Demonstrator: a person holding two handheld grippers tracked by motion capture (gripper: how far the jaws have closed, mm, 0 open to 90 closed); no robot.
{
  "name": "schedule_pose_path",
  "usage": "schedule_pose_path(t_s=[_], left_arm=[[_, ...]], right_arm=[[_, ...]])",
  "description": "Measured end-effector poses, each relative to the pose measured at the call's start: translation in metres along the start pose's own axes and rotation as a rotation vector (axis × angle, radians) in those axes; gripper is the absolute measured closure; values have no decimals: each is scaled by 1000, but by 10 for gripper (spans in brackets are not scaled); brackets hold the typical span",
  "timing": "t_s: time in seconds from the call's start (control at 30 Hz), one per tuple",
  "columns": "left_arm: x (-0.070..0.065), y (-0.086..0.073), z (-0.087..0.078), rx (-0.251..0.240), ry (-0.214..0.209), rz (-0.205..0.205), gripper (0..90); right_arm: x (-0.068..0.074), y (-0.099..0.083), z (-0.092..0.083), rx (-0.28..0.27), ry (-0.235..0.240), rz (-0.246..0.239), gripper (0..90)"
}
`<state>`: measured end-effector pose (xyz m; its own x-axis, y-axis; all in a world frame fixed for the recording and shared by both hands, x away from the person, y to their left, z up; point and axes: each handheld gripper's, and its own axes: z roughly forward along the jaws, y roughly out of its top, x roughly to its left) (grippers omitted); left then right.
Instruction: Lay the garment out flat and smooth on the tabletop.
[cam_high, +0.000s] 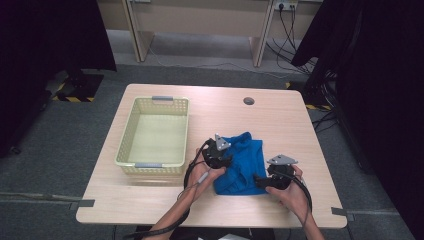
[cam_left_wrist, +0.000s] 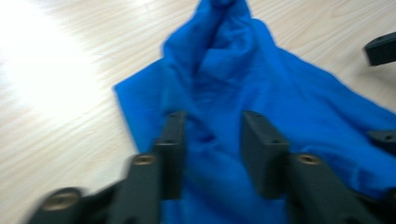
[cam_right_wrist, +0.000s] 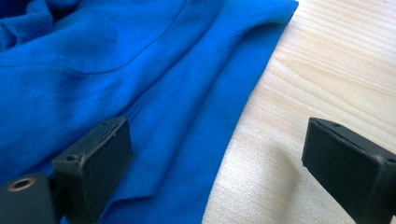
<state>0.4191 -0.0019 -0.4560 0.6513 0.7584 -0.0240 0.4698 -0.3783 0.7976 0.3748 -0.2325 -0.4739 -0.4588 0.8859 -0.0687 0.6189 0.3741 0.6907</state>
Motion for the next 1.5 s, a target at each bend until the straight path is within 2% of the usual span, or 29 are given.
schedule_pose_path(t_s=[0.13, 0.2, 0.33, 0.43, 0.5, 0.6, 0.63, 0.7, 0.83, 1.03, 1.23, 1.3, 1.5], left_arm=[[-12, 1, 8, -5, -22, -11, 396], [-18, 2, 10, -4, -29, -10, 337], [-26, 4, 16, 9, -44, -16, 272], [-29, 4, 25, 26, -52, -21, 259], [-30, 3, 31, 40, -61, -16, 306], [-32, 2, 35, 39, -58, 0, 524], [-32, 2, 34, 41, -49, 13, 618], [-30, 3, 33, 51, -27, 32, 746], [-23, 5, 26, 56, -16, 31, 853], [-9, 3, 7, 41, 47, 56, 863], [2, -8, -12, 30, 106, 80, 851], [3, -13, -17, 32, 115, 86, 841], [9, -22, -24, 16, 120, 64, 815]], right_arm=[[0, -1, 0, -1, 2, 6, 88], [-1, -1, 0, -4, 3, 4, 88], [0, -1, 0, -3, 2, 3, 88], [0, -1, 0, -3, 2, 3, 88], [0, -1, 0, -3, 1, 2, 88], [0, -1, 0, -6, 1, 3, 89], [0, -1, 0, -7, 1, 5, 89], [0, -1, 0, -7, 2, 7, 89], [-1, -2, 0, -9, 3, 7, 89], [0, -1, 0, -8, 1, 7, 89], [0, -2, -1, -7, -2, 11, 89], [-1, -3, -2, -6, -5, 13, 89], [-6, -7, -6, 1, -14, 24, 89]])
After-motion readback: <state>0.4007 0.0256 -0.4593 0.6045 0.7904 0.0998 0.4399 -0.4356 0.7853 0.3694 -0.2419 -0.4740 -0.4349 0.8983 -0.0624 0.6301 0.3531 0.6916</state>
